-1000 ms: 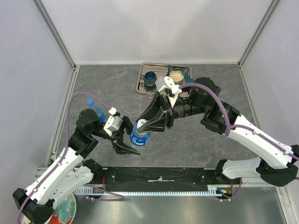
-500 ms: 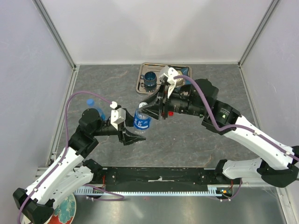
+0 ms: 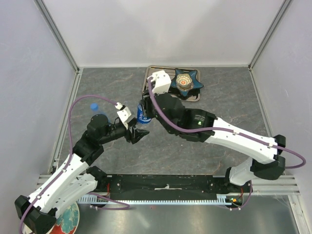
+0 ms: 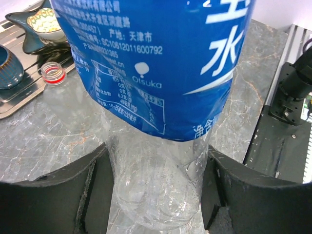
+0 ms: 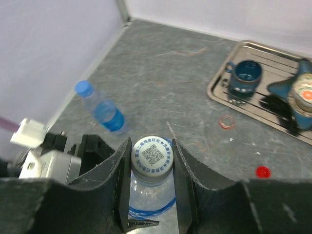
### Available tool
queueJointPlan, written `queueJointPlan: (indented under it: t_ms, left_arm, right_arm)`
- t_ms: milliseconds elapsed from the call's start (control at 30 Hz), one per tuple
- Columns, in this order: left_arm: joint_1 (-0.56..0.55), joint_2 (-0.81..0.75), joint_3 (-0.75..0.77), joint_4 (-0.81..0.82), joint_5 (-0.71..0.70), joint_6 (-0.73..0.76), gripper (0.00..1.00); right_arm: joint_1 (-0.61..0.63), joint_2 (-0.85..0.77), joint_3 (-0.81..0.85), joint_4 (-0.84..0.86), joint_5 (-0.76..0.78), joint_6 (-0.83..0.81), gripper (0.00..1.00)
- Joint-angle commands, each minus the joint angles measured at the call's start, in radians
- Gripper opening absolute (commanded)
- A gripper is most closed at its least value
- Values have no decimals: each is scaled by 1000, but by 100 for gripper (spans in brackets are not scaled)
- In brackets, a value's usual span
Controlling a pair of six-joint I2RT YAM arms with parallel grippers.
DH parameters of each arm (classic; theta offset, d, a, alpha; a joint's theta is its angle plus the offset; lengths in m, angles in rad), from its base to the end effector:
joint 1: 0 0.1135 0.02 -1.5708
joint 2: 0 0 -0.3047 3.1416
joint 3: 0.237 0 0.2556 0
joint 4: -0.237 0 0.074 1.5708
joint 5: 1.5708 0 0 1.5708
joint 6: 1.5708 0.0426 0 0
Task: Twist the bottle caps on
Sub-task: Screw the bottle cap onto the plastic bottle.
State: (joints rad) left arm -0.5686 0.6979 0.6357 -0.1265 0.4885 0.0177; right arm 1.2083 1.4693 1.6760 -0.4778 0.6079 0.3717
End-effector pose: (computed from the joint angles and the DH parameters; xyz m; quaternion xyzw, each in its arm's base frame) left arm 0.1138 -0.0965 0.3328 0.3636 0.6713 -0.3475 0.5444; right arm 0.1380 0.2952 0.4972 -0.1431 0.7677 0.2424 0.5756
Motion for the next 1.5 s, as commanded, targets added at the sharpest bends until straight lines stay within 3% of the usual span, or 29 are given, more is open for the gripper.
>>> queueJointPlan:
  t_ms: [0,167,267,367,400,467,500,633,767,867,900,1067,1233,1333,1467]
  left_arm:
    - [4,-28,33,183,-113,47,2]
    - [10,-29,22,185,-108,31,2]
    - [12,-32,16,186,-96,22,2]
    - [15,-35,10,191,-85,18,2]
    - [15,-35,9,194,-79,18,2]
    - [16,-37,4,199,-73,16,2]
    - [16,-38,2,203,-62,18,2]
    - [18,-38,2,212,-16,1,2]
    - [21,-38,-5,232,112,-40,2]
    - [21,-31,-10,260,376,-84,2]
    - [19,-26,-7,261,533,-97,2]
    - [12,-9,19,223,839,-144,2]
    - [1,6,51,205,901,-167,2]
    - [-4,12,61,205,909,-173,2]
    - [-8,12,64,205,906,-174,2]
  right_arm:
    - [42,112,76,-258,409,73,0]
    - [63,189,197,-277,448,76,0]
    - [63,186,249,-216,321,-5,1]
    - [62,149,275,-165,210,-39,19]
    - [60,132,281,-162,190,-45,38]
    - [57,109,284,-145,109,-56,65]
    - [54,77,277,-134,74,-60,98]
    - [34,-61,148,0,-129,-126,98]
    - [-38,-181,36,51,-509,-180,98]
    - [-128,-239,-1,48,-739,-232,98]
    - [-148,-265,-12,53,-902,-266,98]
    - [-193,-313,-93,114,-1172,-333,98]
    - [-225,-290,-120,235,-1407,-284,86]
    - [-233,-279,-142,318,-1468,-232,81]
    - [-237,-248,-151,387,-1523,-171,65]
